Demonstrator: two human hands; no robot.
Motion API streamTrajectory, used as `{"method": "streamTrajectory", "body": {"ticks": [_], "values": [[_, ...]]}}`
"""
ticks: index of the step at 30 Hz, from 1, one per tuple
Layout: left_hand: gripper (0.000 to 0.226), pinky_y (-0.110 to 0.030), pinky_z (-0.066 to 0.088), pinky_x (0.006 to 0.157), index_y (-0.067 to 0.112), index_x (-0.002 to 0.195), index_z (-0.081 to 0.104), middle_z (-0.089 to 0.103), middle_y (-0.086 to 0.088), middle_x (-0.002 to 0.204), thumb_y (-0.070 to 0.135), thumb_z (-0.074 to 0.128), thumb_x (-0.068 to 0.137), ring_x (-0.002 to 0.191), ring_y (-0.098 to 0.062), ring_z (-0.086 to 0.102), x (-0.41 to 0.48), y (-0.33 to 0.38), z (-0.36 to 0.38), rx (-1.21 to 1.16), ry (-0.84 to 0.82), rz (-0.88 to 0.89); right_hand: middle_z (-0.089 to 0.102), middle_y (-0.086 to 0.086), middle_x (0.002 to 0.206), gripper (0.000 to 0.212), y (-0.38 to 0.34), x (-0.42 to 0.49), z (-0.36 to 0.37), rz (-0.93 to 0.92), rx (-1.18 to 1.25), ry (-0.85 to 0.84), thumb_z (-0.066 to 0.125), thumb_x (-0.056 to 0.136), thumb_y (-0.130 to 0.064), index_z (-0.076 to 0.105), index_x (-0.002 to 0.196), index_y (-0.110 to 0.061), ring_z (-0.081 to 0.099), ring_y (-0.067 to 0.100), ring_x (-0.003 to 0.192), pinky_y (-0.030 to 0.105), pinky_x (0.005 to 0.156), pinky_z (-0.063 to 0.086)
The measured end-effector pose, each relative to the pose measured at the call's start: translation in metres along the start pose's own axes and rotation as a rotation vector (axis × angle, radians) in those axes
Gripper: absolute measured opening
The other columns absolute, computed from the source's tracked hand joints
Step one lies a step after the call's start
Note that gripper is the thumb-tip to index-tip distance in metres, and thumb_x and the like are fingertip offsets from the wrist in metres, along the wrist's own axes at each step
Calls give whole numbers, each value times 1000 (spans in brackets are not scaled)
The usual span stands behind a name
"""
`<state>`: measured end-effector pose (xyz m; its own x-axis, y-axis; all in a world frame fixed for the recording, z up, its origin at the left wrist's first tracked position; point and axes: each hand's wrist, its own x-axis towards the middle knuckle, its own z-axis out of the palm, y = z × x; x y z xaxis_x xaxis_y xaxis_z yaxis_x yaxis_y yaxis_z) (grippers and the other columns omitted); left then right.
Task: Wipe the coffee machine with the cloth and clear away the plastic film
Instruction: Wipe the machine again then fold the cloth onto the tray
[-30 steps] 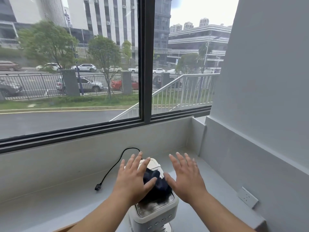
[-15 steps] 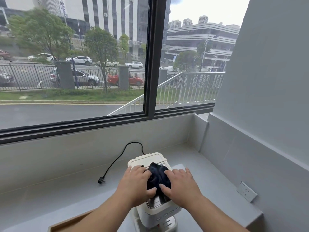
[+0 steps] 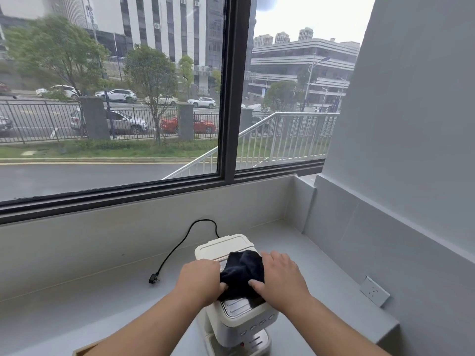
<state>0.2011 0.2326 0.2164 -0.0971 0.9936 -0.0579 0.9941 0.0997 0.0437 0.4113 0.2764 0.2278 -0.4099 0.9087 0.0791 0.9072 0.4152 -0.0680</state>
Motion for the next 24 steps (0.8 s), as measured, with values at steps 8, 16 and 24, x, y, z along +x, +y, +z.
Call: {"method": "streamTrajectory", "body": {"ticks": [8, 16, 24], "values": [[21, -36, 49, 85, 29, 99, 62, 61, 6, 107, 42, 56, 83, 108, -22, 56, -1, 10, -12, -214, 120, -12, 53, -4, 113, 31, 21, 13, -5, -44, 146, 3, 59, 89, -50, 53, 110, -29, 47, 22, 109, 35, 93, 42], [13, -38, 54, 71, 27, 89, 54, 70, 8, 84, 38, 58, 83, 82, -18, 65, 8, 25, -65, -598, 231, -147, 53, -11, 88, 21, 36, 44, -30, -68, 617, 82, 61, 77, -34, 41, 84, -31, 48, 15, 84, 26, 62, 33], [29, -27, 58, 70, 34, 100, 76, 79, 6, 90, 12, 57, 96, 84, -16, 74, 13, 37, -108, -1049, 201, -289, 62, -9, 85, 23, 45, 79, -52, -117, 854, 120, 63, 85, -43, 42, 91, -34, 59, 8, 75, 28, 57, 43]]}}
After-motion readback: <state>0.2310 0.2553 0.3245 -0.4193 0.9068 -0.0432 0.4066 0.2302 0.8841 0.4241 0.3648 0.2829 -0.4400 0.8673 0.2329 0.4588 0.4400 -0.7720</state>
